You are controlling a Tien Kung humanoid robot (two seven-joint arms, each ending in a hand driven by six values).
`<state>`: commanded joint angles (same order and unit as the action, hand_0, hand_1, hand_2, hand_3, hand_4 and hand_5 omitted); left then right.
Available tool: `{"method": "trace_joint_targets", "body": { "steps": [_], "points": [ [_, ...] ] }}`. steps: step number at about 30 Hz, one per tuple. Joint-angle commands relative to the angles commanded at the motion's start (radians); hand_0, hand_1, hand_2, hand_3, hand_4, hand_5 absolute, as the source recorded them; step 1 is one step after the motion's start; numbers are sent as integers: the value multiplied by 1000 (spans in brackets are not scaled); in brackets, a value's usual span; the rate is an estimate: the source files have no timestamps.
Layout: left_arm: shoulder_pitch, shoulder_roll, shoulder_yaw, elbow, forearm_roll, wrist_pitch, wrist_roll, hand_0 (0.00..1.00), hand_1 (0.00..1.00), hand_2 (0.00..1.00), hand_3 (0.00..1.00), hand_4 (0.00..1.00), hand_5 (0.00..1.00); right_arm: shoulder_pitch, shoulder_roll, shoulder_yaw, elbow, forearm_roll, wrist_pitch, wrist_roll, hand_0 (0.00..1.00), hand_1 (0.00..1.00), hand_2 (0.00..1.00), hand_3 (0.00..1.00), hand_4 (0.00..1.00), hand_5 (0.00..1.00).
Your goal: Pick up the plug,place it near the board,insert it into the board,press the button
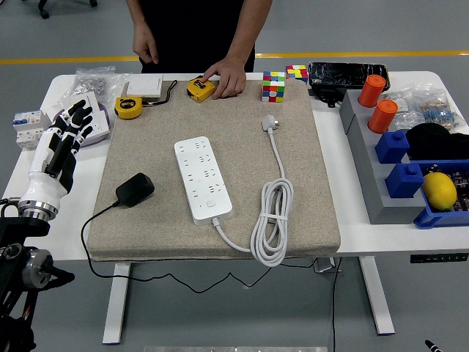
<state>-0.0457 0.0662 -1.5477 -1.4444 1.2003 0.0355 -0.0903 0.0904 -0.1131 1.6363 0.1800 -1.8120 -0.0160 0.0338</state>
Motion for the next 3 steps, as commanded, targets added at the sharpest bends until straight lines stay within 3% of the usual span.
{"method": "trace_joint_targets", "body": {
  "steps": [3],
  "points": [
    [2, -3, -6, 1, 9, 2, 4, 931, 948, 895, 874, 998, 665, 0, 1, -3, 0, 5, 0, 1, 962, 913, 865, 898, 998, 998]
  ]
}}
